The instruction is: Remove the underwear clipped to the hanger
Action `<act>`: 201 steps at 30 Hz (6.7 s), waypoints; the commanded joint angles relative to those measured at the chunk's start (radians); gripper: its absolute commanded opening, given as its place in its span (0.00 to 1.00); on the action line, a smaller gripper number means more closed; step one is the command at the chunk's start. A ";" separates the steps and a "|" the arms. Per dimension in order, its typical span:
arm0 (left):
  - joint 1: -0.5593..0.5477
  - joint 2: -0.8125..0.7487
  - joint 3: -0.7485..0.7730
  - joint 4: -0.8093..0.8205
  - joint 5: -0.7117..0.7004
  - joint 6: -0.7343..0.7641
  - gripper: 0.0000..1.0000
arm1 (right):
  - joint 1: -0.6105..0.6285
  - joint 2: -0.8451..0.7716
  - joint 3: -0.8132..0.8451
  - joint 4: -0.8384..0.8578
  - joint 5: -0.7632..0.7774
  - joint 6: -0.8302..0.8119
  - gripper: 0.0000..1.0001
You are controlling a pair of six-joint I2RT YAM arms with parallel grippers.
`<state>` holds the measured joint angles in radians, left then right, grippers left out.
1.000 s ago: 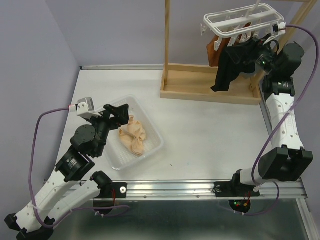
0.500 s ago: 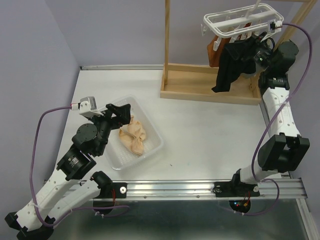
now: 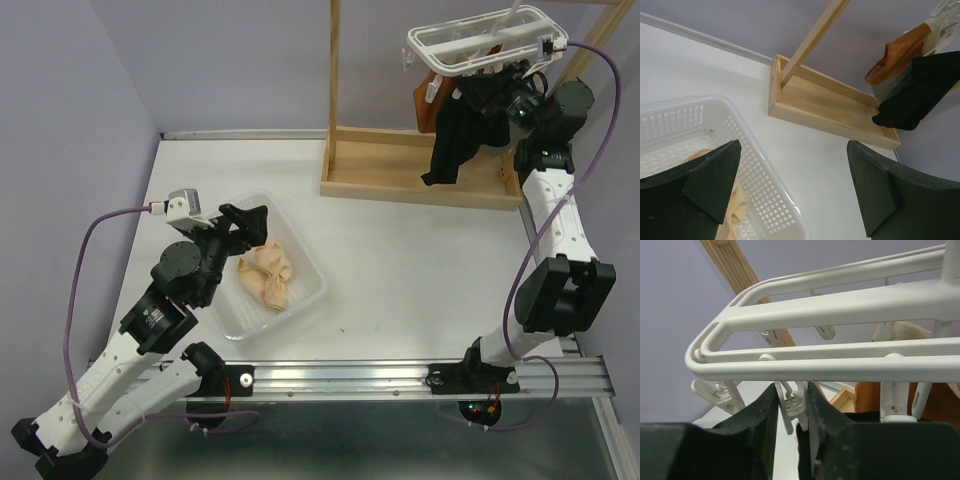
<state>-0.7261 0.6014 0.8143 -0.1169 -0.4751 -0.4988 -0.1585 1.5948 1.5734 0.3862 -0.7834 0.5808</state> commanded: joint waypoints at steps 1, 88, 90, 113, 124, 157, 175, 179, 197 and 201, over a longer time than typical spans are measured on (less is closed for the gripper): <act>0.002 0.011 0.048 0.063 0.013 0.006 0.99 | -0.007 0.001 0.065 0.079 0.018 0.034 0.23; -0.016 0.365 0.023 0.485 0.463 0.077 0.99 | -0.159 -0.013 -0.363 -0.009 -0.083 -0.601 0.00; -0.027 0.392 0.040 0.496 0.471 0.097 0.99 | -0.159 -0.074 -0.401 -0.035 -0.108 -0.619 0.00; -0.154 0.966 0.453 0.711 0.780 0.365 0.99 | 0.017 -0.460 -0.582 -0.119 -0.203 -0.294 0.01; -0.183 1.107 0.566 0.714 0.745 0.398 0.99 | 0.085 -0.441 -0.520 -0.115 -0.146 -0.148 0.01; -0.216 1.230 0.688 0.712 0.573 0.419 0.00 | 0.077 -0.551 -0.446 -0.383 0.038 -0.269 0.69; -0.214 1.209 0.666 0.721 0.633 0.414 0.00 | 0.054 -0.343 -0.029 -0.454 0.367 -0.248 0.72; -0.216 1.203 0.669 0.726 0.630 0.414 0.00 | 0.042 -0.292 0.042 -0.457 0.427 -0.213 0.69; -0.222 1.201 0.674 0.732 0.644 0.421 0.00 | 0.034 -0.118 0.189 -0.468 0.450 -0.240 0.63; -0.223 1.201 0.675 0.732 0.645 0.422 0.00 | 0.034 -0.101 0.200 -0.468 0.454 -0.252 0.63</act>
<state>-0.9409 1.8797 1.4849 0.5426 0.1543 -0.0925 -0.1184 1.4914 1.6993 -0.1032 -0.3450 0.3511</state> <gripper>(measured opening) 0.056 0.635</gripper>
